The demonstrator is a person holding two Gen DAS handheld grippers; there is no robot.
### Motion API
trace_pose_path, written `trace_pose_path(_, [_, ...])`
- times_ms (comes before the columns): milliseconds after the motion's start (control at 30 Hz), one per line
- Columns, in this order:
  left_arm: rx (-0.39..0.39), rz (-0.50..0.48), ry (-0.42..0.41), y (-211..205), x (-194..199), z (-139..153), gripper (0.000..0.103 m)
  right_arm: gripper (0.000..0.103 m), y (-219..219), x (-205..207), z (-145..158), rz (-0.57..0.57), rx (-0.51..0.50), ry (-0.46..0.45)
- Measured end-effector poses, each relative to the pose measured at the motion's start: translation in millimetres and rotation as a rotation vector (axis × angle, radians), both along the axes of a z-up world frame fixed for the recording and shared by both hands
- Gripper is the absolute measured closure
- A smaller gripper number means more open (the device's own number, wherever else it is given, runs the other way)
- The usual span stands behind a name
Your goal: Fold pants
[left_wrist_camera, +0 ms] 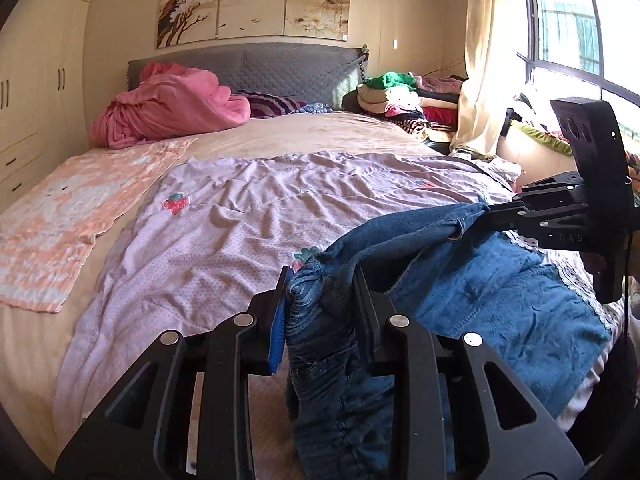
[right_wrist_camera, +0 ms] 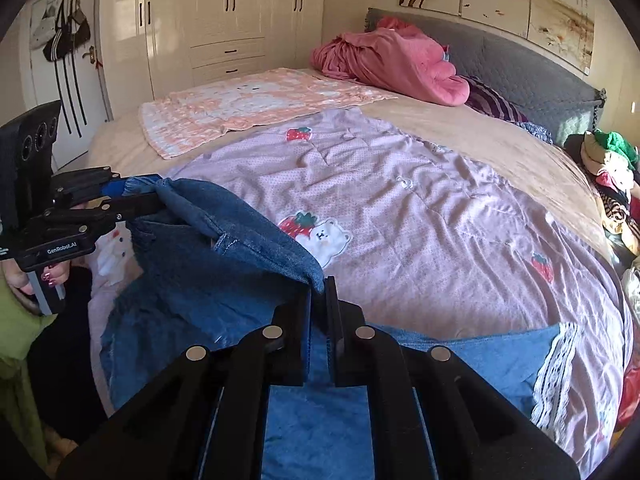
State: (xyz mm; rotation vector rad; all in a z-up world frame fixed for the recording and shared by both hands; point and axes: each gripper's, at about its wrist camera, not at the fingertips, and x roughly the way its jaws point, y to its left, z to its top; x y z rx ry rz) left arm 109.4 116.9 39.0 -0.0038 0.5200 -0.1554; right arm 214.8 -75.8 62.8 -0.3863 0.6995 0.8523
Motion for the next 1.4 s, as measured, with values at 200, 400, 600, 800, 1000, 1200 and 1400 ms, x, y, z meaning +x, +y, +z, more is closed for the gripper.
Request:
trace_pose_path(200, [-0.004,-0.048,0.025,-13.5,-46.0,-16.5,0.082,0.098,-19.8,-55.4,-15.5,0.003,0.012,0.045])
trace_pose_path(400, [-0.004,-0.073,0.111,-17.5,-69.1,-37.3,0.081,0.098,-29.7,-99.5,-36.3,0.019,-0.006,0.081])
trace_pose_path(600, [-0.013,-0.072,0.149,-15.8,-85.6,-45.5,0.081,0.098,-32.6,-127.8,-52.5,0.020,0.005,0.121])
trace_pose_path(800, [-0.007,-0.047,0.144,-9.5,-94.5,-41.8,0.081,0.097,-23.8,-148.6,-61.0,0.049,0.014,0.139])
trace_pose_path(1000, [-0.007,-0.056,0.253,-7.9,-93.8,-64.5,0.075,0.094,-18.8,-154.3,-86.0,0.034,-0.038,0.183])
trace_pose_path(1200, [-0.030,-0.036,0.295,-3.3,-100.4,-66.9,0.062,0.094,-16.9,-160.3,-98.6,0.026,-0.050,0.192])
trace_pose_path(1400, [-0.049,-0.019,0.266,0.7,-115.2,-42.3,0.060,0.091,-21.7,-162.1,-97.6,0.024,-0.015,0.199])
